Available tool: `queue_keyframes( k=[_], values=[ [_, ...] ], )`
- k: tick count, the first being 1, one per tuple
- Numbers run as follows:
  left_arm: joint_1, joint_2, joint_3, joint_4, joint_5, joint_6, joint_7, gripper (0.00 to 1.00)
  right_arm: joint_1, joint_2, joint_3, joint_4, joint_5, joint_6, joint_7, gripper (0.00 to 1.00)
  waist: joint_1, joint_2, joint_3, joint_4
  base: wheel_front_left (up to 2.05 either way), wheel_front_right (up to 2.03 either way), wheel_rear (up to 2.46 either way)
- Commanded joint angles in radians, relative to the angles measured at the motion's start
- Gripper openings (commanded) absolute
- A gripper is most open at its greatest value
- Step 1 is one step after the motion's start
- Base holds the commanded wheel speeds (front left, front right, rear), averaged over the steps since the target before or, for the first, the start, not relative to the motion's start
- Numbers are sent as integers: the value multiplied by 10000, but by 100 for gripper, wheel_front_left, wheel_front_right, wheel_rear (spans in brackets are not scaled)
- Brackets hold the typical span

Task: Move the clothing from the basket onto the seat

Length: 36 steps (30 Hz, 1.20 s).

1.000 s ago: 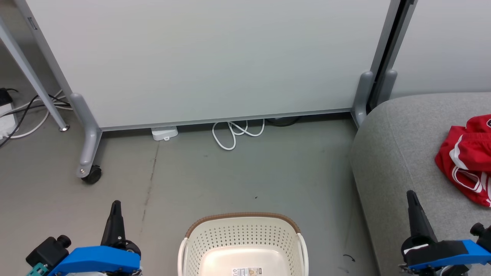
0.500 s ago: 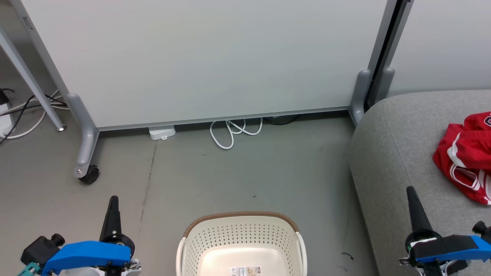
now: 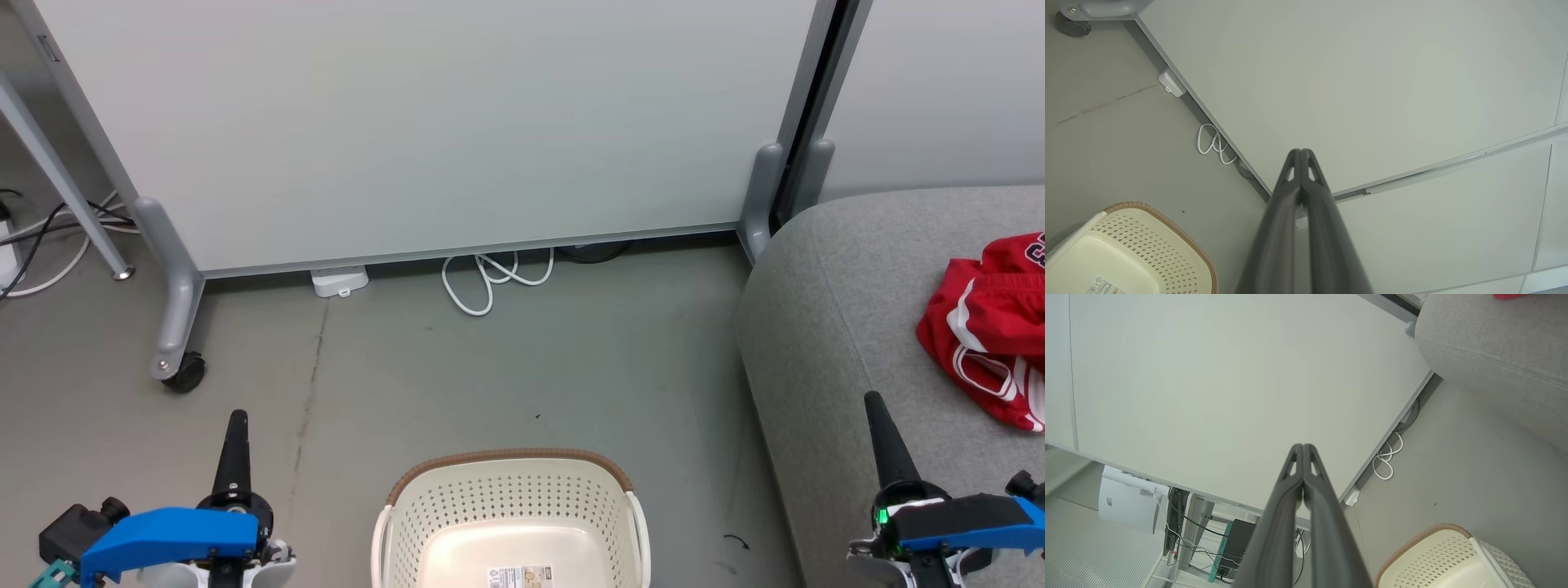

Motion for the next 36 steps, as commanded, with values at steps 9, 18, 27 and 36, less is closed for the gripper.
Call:
queue_keyframes(
  k=[9,18,27,36],
  values=[
    [-359,-19,205,-97,-1027,-113,284,0,-317,-60,-49,-3,1129,6,272,0,0,0,35,-61,0,0,0],
    [-434,-46,302,-92,-1688,-145,460,0,-379,-62,-70,34,1845,6,454,0,0,0,62,-108,0,0,0],
    [-497,-79,421,-84,-2389,-205,653,0,-461,-65,-91,79,2611,6,653,0,0,0,93,-162,0,0,0],
    [-562,-110,528,-78,-3040,-237,825,0,-509,-65,-109,118,3320,7,823,0,0,0,124,-216,0,0,0]
  ],
)
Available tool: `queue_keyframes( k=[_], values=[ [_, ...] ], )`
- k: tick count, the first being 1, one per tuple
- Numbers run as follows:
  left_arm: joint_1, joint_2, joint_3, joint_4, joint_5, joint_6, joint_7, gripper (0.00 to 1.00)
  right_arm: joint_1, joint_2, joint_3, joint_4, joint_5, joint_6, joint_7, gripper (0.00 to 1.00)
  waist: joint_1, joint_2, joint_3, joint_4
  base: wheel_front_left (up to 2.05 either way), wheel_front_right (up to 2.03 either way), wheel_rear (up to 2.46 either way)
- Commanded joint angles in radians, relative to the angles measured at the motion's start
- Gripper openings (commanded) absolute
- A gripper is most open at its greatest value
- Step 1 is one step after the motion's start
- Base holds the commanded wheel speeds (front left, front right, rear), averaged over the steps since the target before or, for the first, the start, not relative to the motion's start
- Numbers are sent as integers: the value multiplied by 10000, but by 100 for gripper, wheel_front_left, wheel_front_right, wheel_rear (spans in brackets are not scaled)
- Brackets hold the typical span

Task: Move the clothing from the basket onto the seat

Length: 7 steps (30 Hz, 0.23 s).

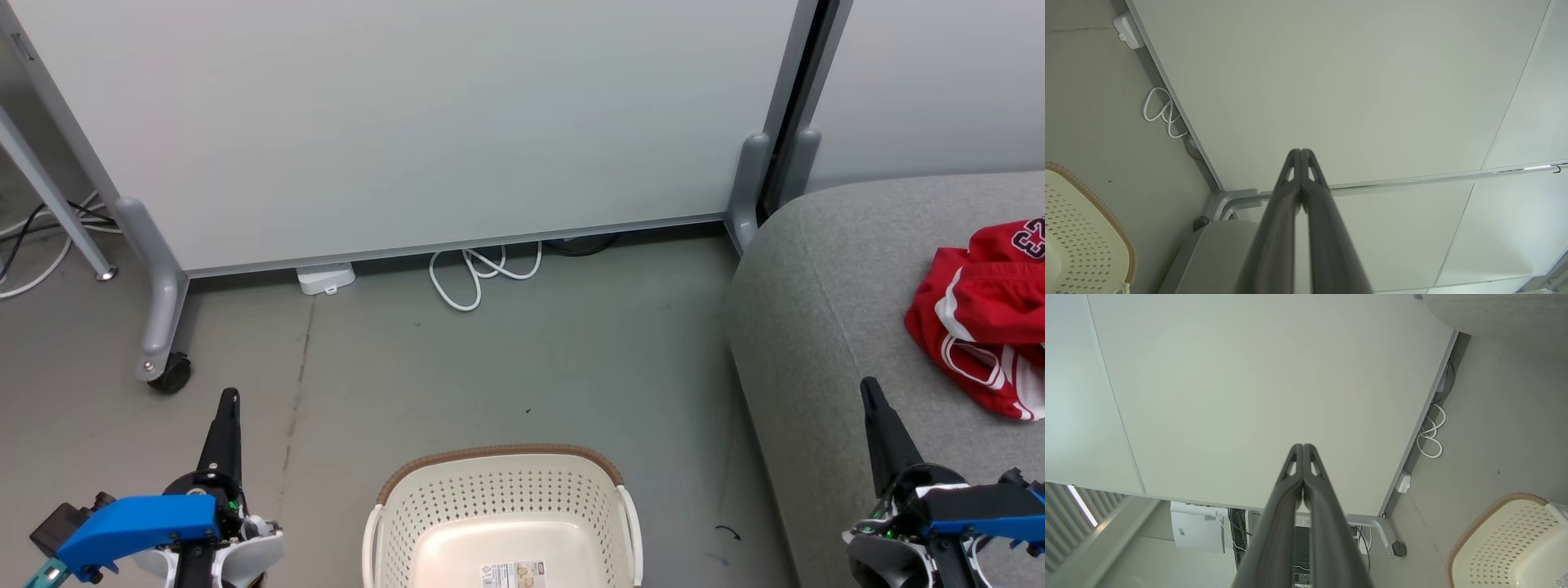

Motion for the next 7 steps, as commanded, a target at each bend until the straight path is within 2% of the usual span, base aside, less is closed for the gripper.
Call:
queue_keyframes(
  k=[1,7],
  values=[
    [-177,-9,81,-56,-196,-53,69,0,-179,-56,-28,2,248,7,68,0,0,0,6,-10,0,0,0],
    [-214,-26,136,-51,-606,-95,170,0,-199,-57,-39,29,687,7,184,0,0,0,26,-45,0,0,0]
  ],
)
